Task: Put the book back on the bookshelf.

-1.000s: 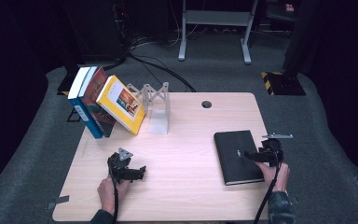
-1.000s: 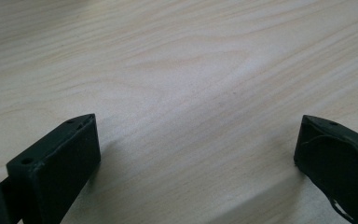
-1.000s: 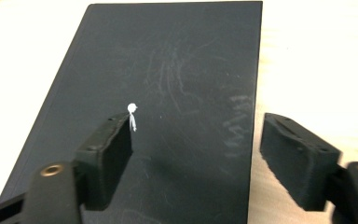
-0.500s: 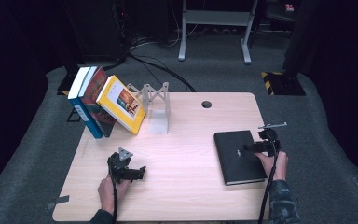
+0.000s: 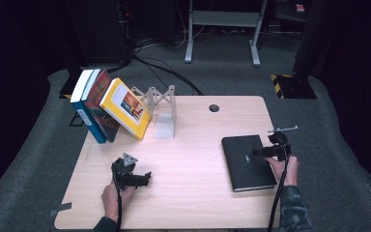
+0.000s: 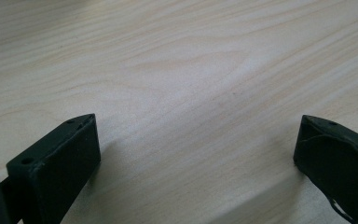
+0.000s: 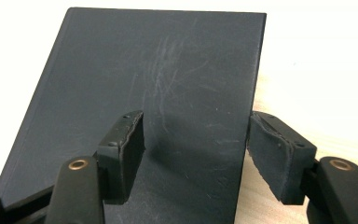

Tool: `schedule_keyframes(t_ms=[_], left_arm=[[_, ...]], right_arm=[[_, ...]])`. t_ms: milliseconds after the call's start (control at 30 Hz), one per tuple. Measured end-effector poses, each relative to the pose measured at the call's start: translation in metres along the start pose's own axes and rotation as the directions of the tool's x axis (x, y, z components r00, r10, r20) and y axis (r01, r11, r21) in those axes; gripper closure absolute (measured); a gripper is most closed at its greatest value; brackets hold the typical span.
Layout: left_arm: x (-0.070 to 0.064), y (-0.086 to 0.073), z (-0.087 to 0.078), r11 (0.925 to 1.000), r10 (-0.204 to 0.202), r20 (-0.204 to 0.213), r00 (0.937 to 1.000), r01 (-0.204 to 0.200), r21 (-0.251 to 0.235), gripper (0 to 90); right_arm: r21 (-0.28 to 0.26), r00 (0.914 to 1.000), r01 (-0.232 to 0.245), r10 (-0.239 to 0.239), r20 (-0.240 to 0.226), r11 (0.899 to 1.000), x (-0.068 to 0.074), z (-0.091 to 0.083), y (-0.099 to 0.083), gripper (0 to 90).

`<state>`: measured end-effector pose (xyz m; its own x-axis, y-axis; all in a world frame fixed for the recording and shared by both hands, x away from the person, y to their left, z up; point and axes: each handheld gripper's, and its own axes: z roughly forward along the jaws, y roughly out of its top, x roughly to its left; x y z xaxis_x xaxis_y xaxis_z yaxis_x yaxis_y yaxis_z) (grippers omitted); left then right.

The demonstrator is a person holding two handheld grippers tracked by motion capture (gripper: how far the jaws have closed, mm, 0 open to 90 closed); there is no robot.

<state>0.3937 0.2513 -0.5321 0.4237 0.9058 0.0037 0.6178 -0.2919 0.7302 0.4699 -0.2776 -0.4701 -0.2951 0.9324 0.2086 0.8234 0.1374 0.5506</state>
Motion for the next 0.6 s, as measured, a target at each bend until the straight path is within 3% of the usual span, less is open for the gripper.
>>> schedule_keyframes(t_ms=[67,167,200,367,433,600], left_arm=[[0.000,0.000,0.000,1.0000,0.000,0.000,1.0000,0.000,0.000,0.1],[0.000,0.000,0.000,1.0000,0.000,0.000,1.0000,0.000,0.000,0.1],[0.000,0.000,0.000,1.0000,0.000,0.000,1.0000,0.000,0.000,0.1],[0.000,0.000,0.000,1.0000,0.000,0.000,1.0000,0.000,0.000,0.1],[0.000,0.000,0.000,1.0000,0.004,0.001,1.0000,-0.004,0.001,0.1],[0.000,0.000,0.000,1.0000,0.000,0.000,1.0000,0.000,0.000,0.2]], right_arm=[[0.011,1.0000,-0.006,0.006,0.003,1.000,-0.001,0.001,0.000,37.2],[0.041,0.9986,-0.053,0.053,-0.008,0.998,0.000,0.003,0.000,36.8],[0.024,0.9999,-0.011,0.011,-0.010,1.000,-0.004,0.004,0.000,36.8],[0.036,0.9997,-0.025,0.025,-0.003,0.999,0.000,0.001,0.000,36.9],[0.017,1.0000,0.001,-0.001,-0.006,1.000,-0.001,-0.002,0.000,36.8],[-0.008,0.9999,0.005,-0.005,-0.013,1.000,0.004,-0.015,0.005,36.9]])
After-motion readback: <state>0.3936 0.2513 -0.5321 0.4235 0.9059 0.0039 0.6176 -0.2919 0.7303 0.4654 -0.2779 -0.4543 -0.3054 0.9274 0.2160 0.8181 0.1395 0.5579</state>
